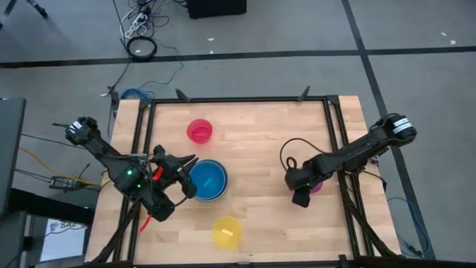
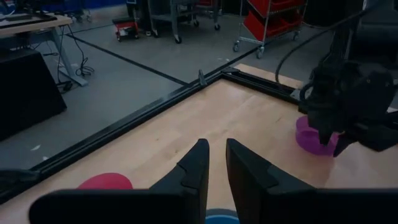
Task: Nest bowls inside each other
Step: Stack the violet bowl on top of the light blue bowl
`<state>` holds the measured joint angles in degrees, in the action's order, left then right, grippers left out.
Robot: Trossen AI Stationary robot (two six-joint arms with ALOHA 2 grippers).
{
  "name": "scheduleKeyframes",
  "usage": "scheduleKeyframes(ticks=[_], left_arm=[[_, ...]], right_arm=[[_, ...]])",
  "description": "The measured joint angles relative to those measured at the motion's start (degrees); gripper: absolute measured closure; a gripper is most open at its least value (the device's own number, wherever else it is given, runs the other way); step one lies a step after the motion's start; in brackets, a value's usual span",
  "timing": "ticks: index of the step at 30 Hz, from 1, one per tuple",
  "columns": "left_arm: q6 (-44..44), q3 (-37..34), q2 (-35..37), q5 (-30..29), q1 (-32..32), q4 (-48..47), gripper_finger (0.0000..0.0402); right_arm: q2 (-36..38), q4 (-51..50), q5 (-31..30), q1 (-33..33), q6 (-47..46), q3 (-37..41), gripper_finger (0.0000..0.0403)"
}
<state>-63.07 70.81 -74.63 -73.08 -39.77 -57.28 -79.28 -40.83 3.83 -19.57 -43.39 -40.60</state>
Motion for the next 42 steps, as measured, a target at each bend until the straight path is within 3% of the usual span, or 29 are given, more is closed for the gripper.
scheduleKeyframes(ticks=[5, 10, 12, 16, 22, 28, 35, 42], left_arm=[[0.0, 0.0, 0.0, 0.0, 0.0, 0.0, 0.0337], [0.0, 0.0, 0.0, 0.0, 0.0, -0.2, 0.0337], [0.0, 0.0, 0.0, 0.0, 0.0, -0.4, 0.0337], [0.0, 0.0, 0.0, -0.2, 0.0, -0.6, 0.0337], [0.0, 0.0, 0.0, -1.4, 0.0, -0.7, 0.0337], [0.0, 0.0, 0.0, -2.1, 0.0, -0.9, 0.0337], [0.0, 0.0, 0.0, -2.0, 0.0, -1.0, 0.0337], [-0.1, -1.0, 0.0, -1.8, 0.0, 0.0, 0.0337]], right_arm=[[-5.0, 1.6, -2.8, 0.0, 4.0, -0.1, 0.0281], [-5.5, -0.6, -2.6, 0.1, 11.2, -1.6, 0.0377], [-4.3, -2.9, -3.8, 0.4, 13.5, -3.8, 0.0392], [-3.8, -9.4, -9.2, 2.1, 18.9, -11.0, 0.0401], [-8.9, -4.4, -13.5, 5.0, 30.6, -25.8, 0.0402], [-19.4, 4.7, -13.3, 5.8, 42.7, -40.4, 0.0402], [-33.0, 5.1, -12.6, 5.8, 51.0, -56.8, 0.0403], [-43.4, 4.6, -11.6, 6.0, 54.5, -67.7, 0.0403]])
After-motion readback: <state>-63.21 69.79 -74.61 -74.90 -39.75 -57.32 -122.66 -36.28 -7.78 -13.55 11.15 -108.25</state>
